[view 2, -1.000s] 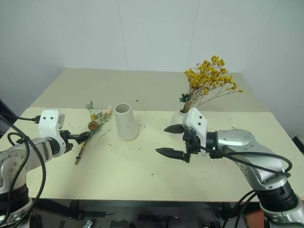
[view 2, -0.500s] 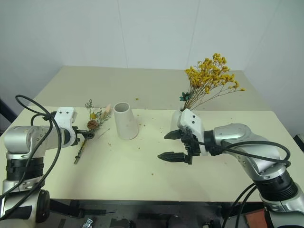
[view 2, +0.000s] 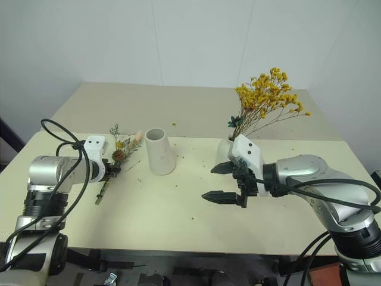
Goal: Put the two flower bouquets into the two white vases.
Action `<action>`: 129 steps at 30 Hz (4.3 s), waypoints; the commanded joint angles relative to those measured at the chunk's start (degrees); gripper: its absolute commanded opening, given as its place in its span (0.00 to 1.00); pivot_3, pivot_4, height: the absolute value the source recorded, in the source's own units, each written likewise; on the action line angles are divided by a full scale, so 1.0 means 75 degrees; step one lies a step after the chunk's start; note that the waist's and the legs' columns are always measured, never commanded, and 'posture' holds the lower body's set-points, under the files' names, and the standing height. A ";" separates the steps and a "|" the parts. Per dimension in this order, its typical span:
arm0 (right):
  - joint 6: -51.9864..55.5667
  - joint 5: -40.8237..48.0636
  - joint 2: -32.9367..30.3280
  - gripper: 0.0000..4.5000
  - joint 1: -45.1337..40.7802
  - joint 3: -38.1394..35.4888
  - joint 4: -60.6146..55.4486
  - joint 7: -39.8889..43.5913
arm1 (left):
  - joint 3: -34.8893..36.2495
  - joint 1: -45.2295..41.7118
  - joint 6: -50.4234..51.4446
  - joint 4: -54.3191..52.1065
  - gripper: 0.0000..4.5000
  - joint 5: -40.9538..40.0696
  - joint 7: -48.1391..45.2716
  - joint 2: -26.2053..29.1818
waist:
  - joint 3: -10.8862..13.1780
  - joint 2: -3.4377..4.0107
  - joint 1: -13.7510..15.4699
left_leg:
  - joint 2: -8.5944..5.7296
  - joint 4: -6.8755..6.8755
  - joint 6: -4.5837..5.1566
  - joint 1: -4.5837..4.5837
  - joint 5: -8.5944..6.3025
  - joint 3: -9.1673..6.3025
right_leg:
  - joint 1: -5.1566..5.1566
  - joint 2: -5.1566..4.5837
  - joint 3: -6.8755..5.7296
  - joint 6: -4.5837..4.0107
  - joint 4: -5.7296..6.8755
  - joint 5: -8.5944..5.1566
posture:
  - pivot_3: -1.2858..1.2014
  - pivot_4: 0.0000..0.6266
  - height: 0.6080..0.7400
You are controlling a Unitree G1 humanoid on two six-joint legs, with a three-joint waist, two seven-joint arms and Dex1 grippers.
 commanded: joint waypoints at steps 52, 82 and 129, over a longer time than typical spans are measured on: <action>-0.1722 -0.0856 0.2327 1.00 0.2229 -0.1098 -0.1781 -0.3509 | 0.2238 -0.3798 -0.9780 0.6653 0.01 -0.1643 -0.8189 -0.1932 | -0.0004 -0.0006 -0.0084 | -0.0002 0.0052 0.0003 -0.0034 0.0001 -0.0041 | 0.0018 0.0001 -0.0061 0.0005 0.0004 0.0004 | 0.52 0.24 1.00; -0.1808 -0.0753 0.2275 1.00 0.2314 -0.1157 -0.1632 -0.3242 | 0.2731 -0.3312 -1.0455 0.5552 0.01 -0.1941 -0.7660 -0.2130 | -0.0004 -0.0006 -0.0109 | -0.0001 0.0058 0.0003 -0.0030 0.0002 -0.0049 | 0.0018 0.0003 -0.0063 0.0005 0.0017 0.0004 | 0.52 0.24 1.00; -0.2005 -0.1016 0.2203 1.00 0.2524 -0.1047 -0.1453 -0.3056 | 0.1562 -0.0403 -0.9576 0.2771 0.30 -0.2009 -0.7402 -0.1904 | -0.0006 -0.0004 -0.0172 | 0.0004 0.0098 0.0003 -0.0025 0.0002 -0.0065 | 0.0030 0.0008 -0.0072 0.0004 0.0040 0.0004 | 0.52 0.24 1.00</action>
